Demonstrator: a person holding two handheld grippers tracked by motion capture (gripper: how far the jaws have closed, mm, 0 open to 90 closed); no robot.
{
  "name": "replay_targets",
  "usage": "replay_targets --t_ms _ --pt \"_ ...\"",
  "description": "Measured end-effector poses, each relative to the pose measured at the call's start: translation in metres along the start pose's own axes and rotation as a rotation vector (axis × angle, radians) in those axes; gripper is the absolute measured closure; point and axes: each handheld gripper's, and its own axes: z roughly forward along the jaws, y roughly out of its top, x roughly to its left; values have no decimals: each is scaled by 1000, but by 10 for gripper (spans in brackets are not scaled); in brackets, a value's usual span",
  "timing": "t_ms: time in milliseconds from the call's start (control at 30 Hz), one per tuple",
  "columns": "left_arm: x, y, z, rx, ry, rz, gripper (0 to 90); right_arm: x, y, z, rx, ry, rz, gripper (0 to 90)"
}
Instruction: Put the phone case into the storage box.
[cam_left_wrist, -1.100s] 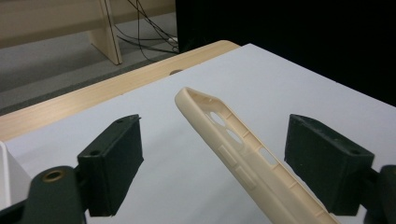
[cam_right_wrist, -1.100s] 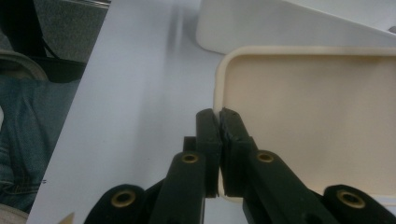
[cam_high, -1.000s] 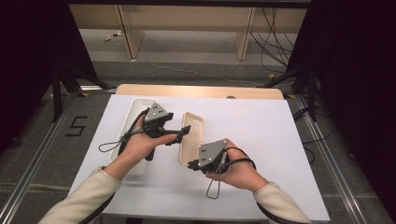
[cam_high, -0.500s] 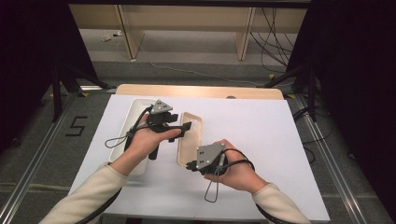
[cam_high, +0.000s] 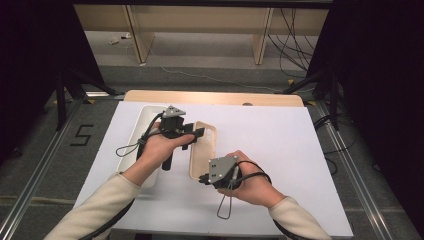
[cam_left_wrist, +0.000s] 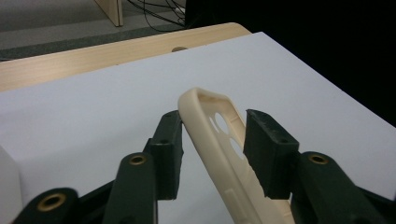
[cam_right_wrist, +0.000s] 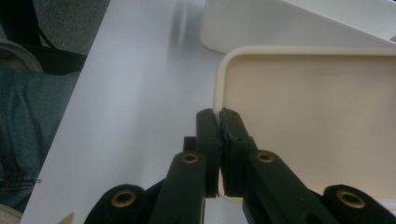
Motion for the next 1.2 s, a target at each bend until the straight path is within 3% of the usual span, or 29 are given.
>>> replay_targets --t_ms 367,1200 --pt "1 3 -1 -4 7 -54 700 1 1 3 21 5 -26 885" --pt "0 5 -6 -18 -63 -146 803 2 -3 13 82 -24 -37 885"
